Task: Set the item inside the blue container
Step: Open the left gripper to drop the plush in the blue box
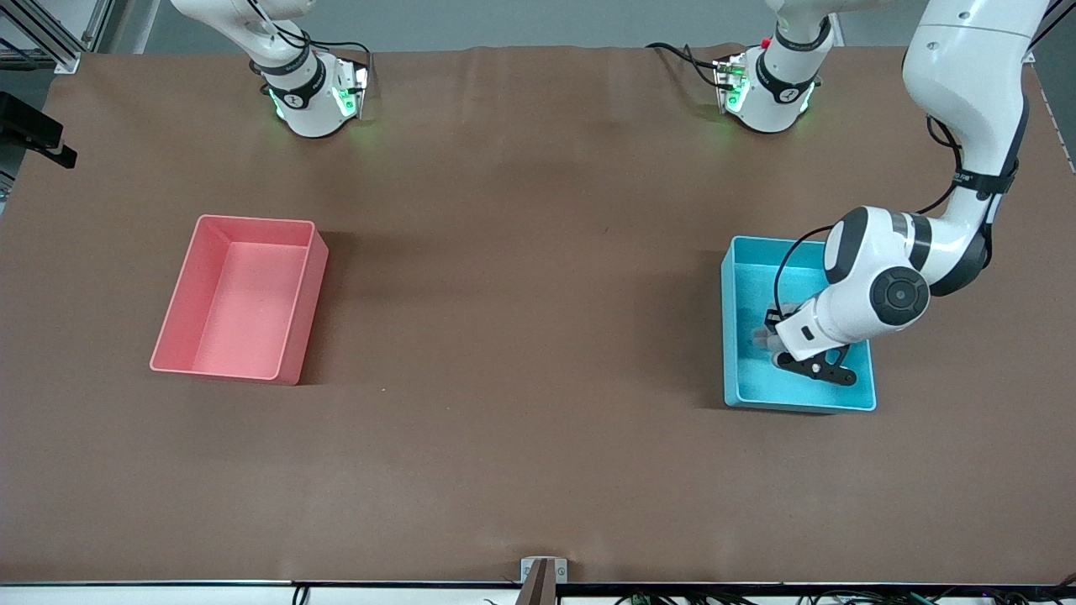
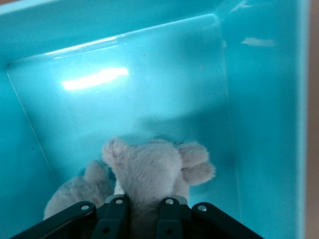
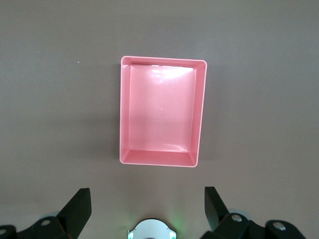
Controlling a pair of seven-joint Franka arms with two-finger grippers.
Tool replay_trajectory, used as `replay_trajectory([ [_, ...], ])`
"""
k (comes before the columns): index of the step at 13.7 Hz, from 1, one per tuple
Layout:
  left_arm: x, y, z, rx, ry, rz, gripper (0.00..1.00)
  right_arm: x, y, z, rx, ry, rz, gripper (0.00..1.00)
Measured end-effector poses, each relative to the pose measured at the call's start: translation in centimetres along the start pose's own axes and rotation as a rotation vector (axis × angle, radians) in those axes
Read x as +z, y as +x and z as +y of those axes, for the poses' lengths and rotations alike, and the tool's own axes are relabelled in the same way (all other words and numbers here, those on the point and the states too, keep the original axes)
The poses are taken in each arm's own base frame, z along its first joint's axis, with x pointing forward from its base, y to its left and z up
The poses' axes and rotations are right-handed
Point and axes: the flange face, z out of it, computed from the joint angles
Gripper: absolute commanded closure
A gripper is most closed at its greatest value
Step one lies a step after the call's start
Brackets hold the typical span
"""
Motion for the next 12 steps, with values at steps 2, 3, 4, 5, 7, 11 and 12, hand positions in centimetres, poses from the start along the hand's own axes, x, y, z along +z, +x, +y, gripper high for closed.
replay_trajectory([
  [2, 1.1, 0.2, -0.2, -0.003, -0.007, 0.003, 0.77, 0.0, 0.0, 0.0, -0.001, 0.000, 0.000, 0.00],
  [3, 1.4, 0.2, -0.2, -0.002, -0.009, 0.001, 0.71, 0.0, 0.0, 0.0, -0.001, 0.000, 0.000, 0.00],
  [4, 1.6, 0.3, -0.1, -0.002, -0.011, -0.001, 0.49, 0.0, 0.0, 0.0, -0.001, 0.001, 0.000, 0.00],
  [5, 1.6, 0.3, -0.1, -0.002, -0.011, -0.001, 0.20, 0.0, 0.0, -0.1, -0.002, 0.003, 0.000, 0.00],
  [7, 1.5, 0.4, -0.1, -0.003, -0.011, 0.002, 0.00, 0.0, 0.0, -0.2, -0.004, 0.007, 0.000, 0.00],
  [11, -1.4, 0.5, -0.2, -0.010, 0.004, 0.014, 0.00, 0.1, 0.0, -0.6, -0.013, 0.039, -0.004, 0.00],
  [12, -3.4, 0.3, -0.2, -0.022, 0.015, 0.021, 0.00, 0.1, -0.1, -0.6, -0.014, 0.041, -0.009, 0.00],
])
